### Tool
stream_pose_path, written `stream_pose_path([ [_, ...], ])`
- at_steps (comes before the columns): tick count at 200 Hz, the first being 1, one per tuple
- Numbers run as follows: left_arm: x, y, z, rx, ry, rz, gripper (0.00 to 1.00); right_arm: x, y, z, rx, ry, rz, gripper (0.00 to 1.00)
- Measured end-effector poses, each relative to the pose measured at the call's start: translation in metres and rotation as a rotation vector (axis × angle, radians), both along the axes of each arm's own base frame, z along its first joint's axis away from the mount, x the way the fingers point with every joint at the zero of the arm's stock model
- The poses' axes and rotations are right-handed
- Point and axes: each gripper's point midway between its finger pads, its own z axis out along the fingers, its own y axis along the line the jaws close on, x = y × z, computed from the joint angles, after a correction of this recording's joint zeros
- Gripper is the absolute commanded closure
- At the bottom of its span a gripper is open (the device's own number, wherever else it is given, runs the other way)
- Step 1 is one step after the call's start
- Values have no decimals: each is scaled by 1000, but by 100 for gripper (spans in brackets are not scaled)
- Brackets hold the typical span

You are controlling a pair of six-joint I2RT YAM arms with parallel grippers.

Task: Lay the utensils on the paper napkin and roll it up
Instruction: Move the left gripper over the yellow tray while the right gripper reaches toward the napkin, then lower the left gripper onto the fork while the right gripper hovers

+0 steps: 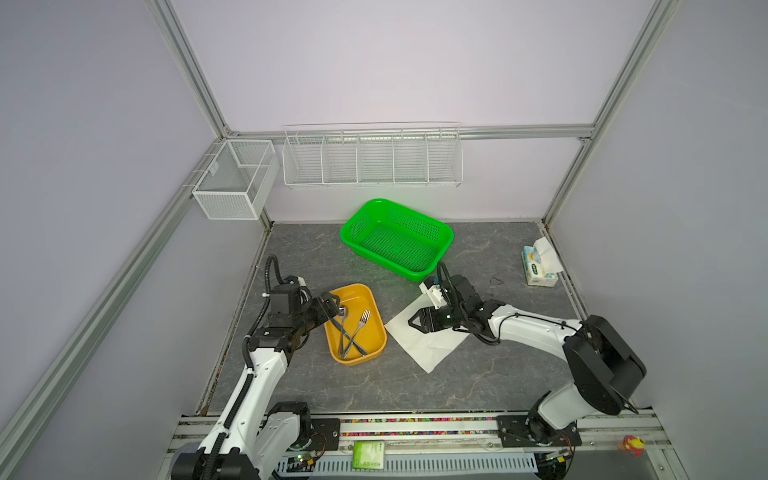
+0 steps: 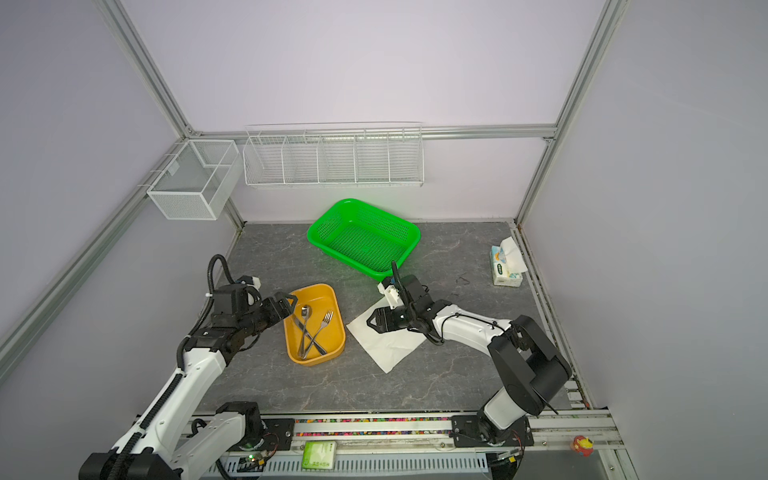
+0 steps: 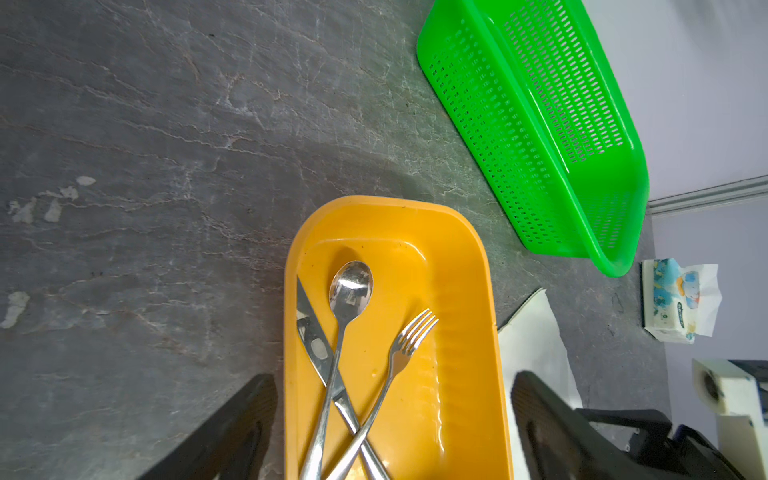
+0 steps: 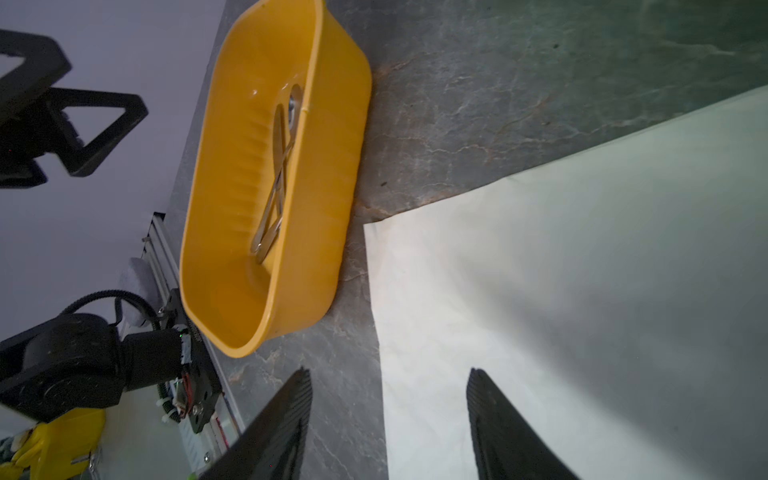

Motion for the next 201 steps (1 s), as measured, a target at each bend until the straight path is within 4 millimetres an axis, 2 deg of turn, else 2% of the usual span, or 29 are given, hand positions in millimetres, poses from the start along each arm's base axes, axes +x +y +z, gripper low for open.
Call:
stream_pose_path([
  [25, -1, 2, -14, 13, 54, 10, 11, -22, 25, 9, 24, 13, 88, 36],
  [48, -1, 3, -25, 18, 97, 12, 12, -31, 54, 17, 49, 12, 151, 35],
  [79, 0, 1, -39, 12, 148, 10, 11, -36, 79, 2, 47, 53, 185, 36],
  [109, 6, -4, -52, -18, 184, 7, 11, -32, 93, -15, 33, 95, 182, 37],
  [146, 18, -7, -69, -38, 237, 12, 11, -19, 114, -14, 60, 111, 171, 37],
  [201, 72, -8, -64, -26, 236, 22, 11, 5, 141, -23, 76, 138, 147, 37],
])
